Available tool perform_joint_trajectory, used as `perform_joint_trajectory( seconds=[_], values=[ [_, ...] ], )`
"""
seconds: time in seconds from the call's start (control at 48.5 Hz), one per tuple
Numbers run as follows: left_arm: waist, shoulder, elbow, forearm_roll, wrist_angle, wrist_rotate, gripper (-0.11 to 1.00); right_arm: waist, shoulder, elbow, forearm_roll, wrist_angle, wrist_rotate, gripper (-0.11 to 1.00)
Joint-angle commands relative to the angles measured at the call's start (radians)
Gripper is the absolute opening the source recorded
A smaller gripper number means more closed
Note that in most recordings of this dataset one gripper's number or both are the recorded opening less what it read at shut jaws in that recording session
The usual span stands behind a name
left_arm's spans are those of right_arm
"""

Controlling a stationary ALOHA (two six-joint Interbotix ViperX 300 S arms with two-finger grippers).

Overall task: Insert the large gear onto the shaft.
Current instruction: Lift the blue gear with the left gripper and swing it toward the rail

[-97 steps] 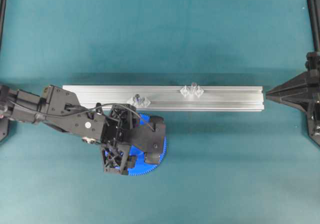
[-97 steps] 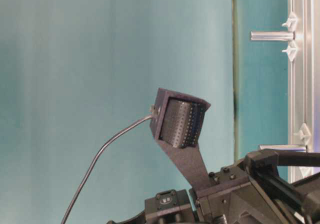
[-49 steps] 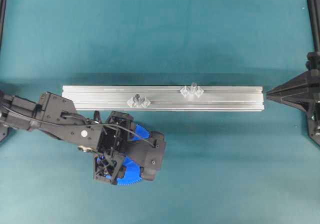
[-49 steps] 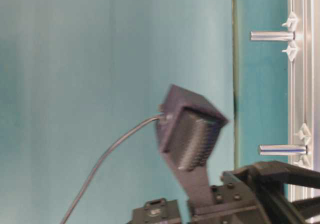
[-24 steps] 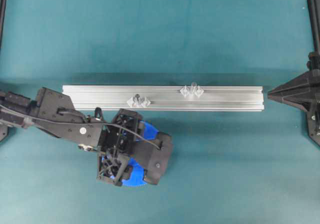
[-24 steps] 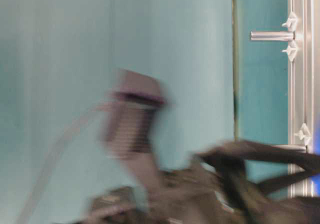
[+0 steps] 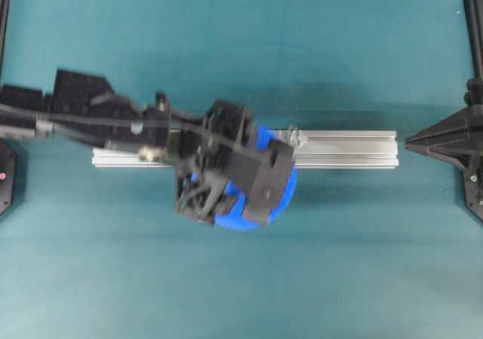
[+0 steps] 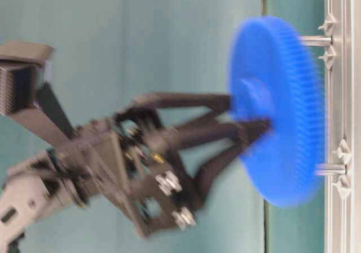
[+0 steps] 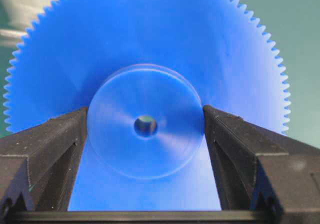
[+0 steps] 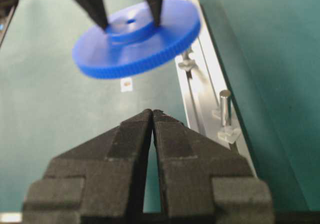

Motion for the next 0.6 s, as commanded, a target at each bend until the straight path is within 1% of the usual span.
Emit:
perform_joint_trajectory(
  seconds=[0.0,0.227,0.288,0.371,0.577],
  values=[
    [0.028,-0.012,-0.066,0.003,-0.005,0.040,0.79,0.000,0.002,-0.008,0.002,-0.005,0.009,0.14],
    [0.077,0.080,-0.184,0.003,-0.009,0.195,0.79,-0.002,-0.009,-0.005,0.002,-0.005,0.009,0.14],
    [0.084,0.109,-0.207,0.003,-0.006,0.221,0.79,0.000,-0.011,-0.005,0.002,-0.005,0.009,0.14],
    [0.091,0.141,-0.230,0.003,-0.005,0.238,0.79,0.000,-0.015,-0.006,0.002,-0.005,0.009,0.14],
    [0.098,0.190,-0.267,0.003,-0.014,0.242,0.79,0.000,-0.026,-0.005,0.002,-0.005,0.009,0.14]
  ],
)
